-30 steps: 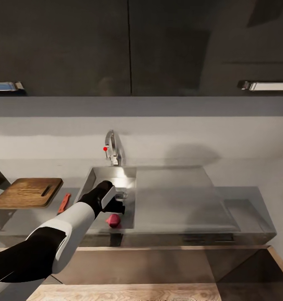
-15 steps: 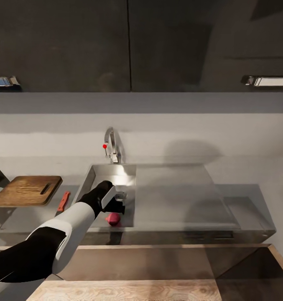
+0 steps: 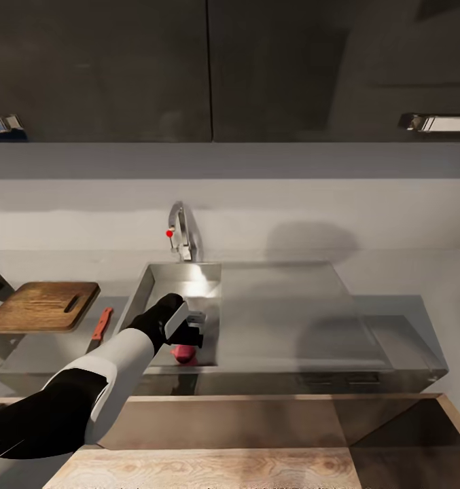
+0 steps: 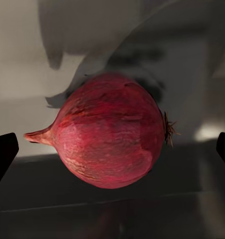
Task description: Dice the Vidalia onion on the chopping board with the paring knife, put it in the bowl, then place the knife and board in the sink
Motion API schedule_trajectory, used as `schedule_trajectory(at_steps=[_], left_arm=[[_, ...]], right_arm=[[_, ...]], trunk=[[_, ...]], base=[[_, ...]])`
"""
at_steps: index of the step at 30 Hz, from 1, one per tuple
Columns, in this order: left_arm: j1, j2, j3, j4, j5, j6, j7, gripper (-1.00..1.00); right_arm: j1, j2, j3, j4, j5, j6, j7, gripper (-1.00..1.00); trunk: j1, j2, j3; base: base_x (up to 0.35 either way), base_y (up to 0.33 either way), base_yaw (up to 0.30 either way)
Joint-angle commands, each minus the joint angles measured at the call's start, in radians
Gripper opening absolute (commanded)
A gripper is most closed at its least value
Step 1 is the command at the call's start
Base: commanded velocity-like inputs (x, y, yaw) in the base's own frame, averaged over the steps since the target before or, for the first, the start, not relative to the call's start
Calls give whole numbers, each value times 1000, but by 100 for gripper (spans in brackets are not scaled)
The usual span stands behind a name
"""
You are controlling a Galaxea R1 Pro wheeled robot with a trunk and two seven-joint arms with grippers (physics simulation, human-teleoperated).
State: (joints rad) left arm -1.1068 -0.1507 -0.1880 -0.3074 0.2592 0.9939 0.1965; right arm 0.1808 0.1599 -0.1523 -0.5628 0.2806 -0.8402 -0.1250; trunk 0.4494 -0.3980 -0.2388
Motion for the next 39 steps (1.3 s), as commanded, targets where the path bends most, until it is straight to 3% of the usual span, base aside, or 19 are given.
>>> schedule_trajectory(at_steps=[1, 21, 39], left_arm=[[-1, 0, -7, -1, 11, 3, 8, 100], [-1, 2, -7, -1, 9, 3, 9, 100], [-1, 2, -7, -1, 8, 3, 9, 100]], right_arm=[[0, 1, -4, -2, 11, 0, -5, 100], [0, 1, -4, -2, 11, 0, -5, 100], [0, 1, -4, -2, 11, -1, -5, 100]], trunk=[[1, -2, -3], [1, -2, -33], [1, -2, -36]], base=[[0, 0, 0], [0, 0, 0], [0, 0, 0]])
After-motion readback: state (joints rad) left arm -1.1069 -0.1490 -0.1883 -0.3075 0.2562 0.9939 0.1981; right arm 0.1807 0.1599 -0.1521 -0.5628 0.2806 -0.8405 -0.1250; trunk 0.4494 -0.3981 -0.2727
